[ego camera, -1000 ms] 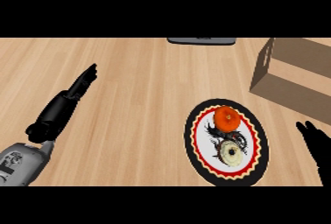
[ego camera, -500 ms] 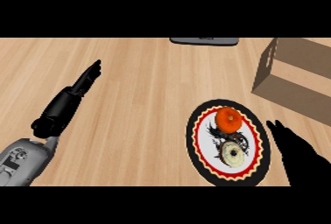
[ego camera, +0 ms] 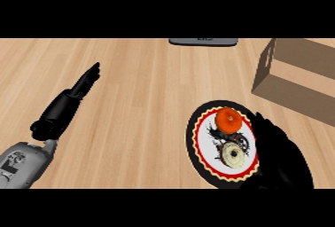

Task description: Pick the cupcake from the plate and place it in the cardboard box

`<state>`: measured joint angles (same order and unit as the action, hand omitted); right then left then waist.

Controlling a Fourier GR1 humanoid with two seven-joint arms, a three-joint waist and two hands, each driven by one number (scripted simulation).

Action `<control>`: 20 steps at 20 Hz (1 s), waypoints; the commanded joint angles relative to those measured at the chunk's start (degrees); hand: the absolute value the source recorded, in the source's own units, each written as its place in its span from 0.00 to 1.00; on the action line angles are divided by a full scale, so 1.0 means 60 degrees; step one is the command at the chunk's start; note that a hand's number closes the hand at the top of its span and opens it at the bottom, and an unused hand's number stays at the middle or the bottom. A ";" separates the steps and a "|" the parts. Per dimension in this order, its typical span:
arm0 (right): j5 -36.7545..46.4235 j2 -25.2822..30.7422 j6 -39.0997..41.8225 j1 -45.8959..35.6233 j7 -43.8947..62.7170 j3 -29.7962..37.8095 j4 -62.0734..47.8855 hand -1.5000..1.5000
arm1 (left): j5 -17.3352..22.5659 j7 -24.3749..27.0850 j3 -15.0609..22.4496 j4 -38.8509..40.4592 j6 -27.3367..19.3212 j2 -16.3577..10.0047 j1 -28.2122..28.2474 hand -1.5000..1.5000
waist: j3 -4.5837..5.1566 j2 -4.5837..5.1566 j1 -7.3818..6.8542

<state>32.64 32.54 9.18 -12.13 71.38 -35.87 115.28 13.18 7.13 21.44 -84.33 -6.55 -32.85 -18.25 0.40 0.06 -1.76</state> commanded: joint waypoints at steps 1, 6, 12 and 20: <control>0.0466 -0.1010 0.1064 -0.0885 0.2306 -0.0022 -0.0760 0.00 | 0.0007 0.0395 -0.0248 0.0595 0.0076 0.0143 -0.0029 0.50 | -0.0009 0.0030 0.0178; 0.0851 -0.1676 0.1466 -0.0799 0.2305 -0.0184 -0.1644 0.00 | -0.0220 0.0220 -0.0104 -0.0023 -0.0043 0.0090 0.0396 0.50 | -0.0034 -0.0022 0.0134; 0.1731 -0.2526 0.1485 -0.0535 0.2303 -0.0404 -0.2323 0.00 | -0.0163 0.0159 -0.0222 0.0089 0.0148 0.0166 0.0322 0.50 | -0.0039 -0.0021 0.0291; 0.2357 -0.3763 0.1601 -0.0596 0.1959 -0.0066 -0.2848 0.00 | -0.0453 0.0448 -0.0543 0.0357 0.0103 0.0364 0.0489 0.50 | -0.0052 -0.0008 0.0316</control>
<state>44.51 14.72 14.88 -15.30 70.27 -34.91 99.83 11.36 7.71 18.88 -84.50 -6.21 -31.51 -15.76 0.11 -0.10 -0.13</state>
